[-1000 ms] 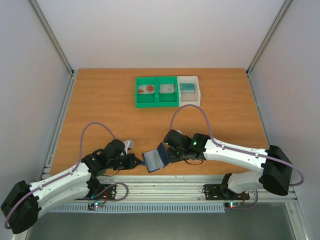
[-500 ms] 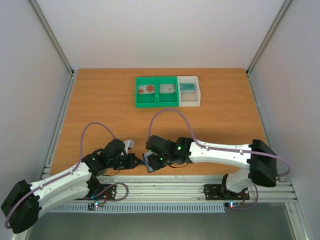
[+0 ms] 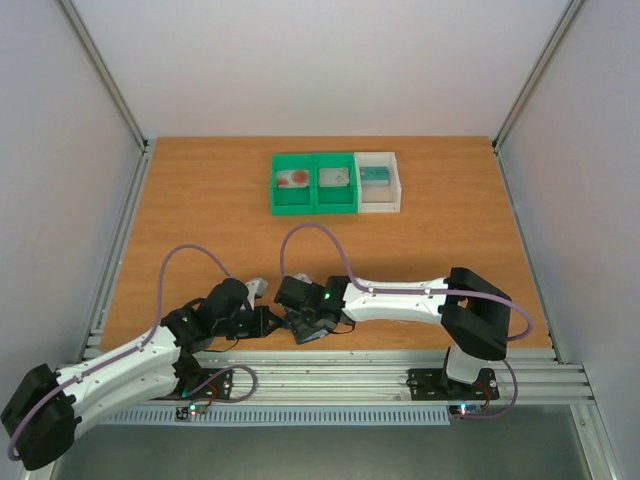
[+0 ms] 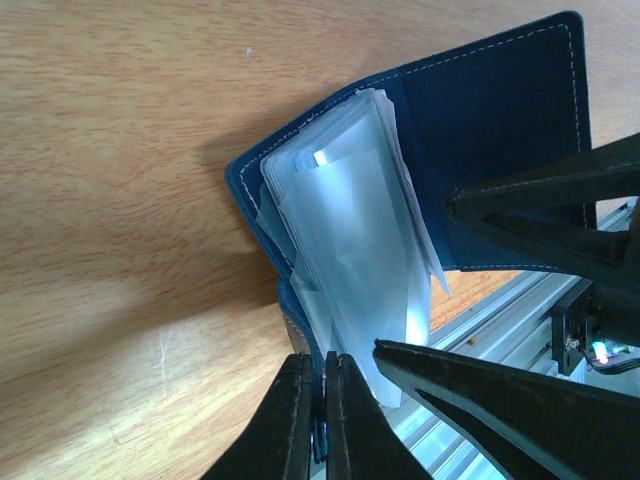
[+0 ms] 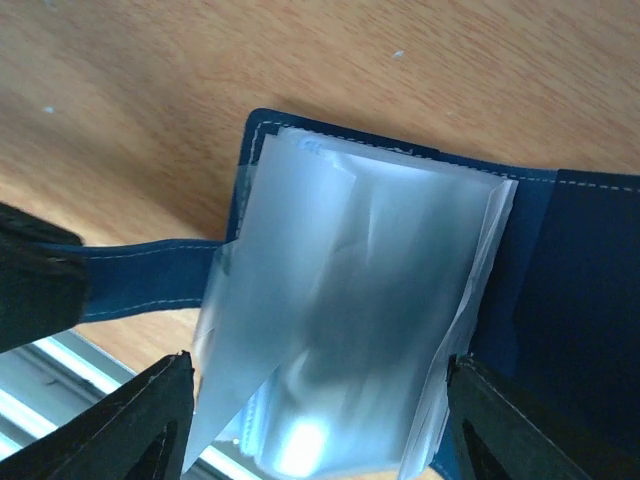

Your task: Take the credit cards out of the card holder

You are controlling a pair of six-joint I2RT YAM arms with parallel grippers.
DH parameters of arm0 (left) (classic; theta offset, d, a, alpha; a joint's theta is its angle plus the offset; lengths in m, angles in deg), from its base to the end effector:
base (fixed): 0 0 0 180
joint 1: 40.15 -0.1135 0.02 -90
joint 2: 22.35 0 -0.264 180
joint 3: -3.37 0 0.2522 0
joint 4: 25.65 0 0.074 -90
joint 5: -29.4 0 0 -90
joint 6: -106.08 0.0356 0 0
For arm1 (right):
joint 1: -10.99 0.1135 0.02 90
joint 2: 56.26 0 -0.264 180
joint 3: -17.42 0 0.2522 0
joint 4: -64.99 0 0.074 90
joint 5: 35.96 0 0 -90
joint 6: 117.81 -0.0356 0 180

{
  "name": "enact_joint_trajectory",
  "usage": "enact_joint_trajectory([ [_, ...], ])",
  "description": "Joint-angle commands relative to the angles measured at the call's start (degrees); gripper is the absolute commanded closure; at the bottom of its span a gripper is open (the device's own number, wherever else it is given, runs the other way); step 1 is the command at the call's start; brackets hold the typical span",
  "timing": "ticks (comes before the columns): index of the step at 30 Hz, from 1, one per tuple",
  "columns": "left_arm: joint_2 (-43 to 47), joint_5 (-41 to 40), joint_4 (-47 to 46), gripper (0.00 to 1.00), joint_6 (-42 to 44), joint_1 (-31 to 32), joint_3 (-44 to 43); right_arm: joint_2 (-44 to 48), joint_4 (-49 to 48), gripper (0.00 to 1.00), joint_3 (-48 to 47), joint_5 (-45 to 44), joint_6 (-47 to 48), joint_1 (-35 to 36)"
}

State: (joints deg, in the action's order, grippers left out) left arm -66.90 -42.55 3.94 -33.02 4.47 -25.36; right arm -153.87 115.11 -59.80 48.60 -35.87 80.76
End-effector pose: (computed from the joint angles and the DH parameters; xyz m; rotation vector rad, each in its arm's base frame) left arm 0.0992 -0.1134 0.1531 0.0682 2.6295 -1.0704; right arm 0.1165 0.3065 0.1841 -1.4221 2.4251 0.1994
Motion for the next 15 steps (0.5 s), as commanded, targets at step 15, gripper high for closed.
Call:
enact_joint_trajectory([
  [15,2.02,-1.44,1.02,1.0,1.2,-0.98,0.72,-1.21,1.28,0.3,2.33,-11.77,-0.76,-0.01],
])
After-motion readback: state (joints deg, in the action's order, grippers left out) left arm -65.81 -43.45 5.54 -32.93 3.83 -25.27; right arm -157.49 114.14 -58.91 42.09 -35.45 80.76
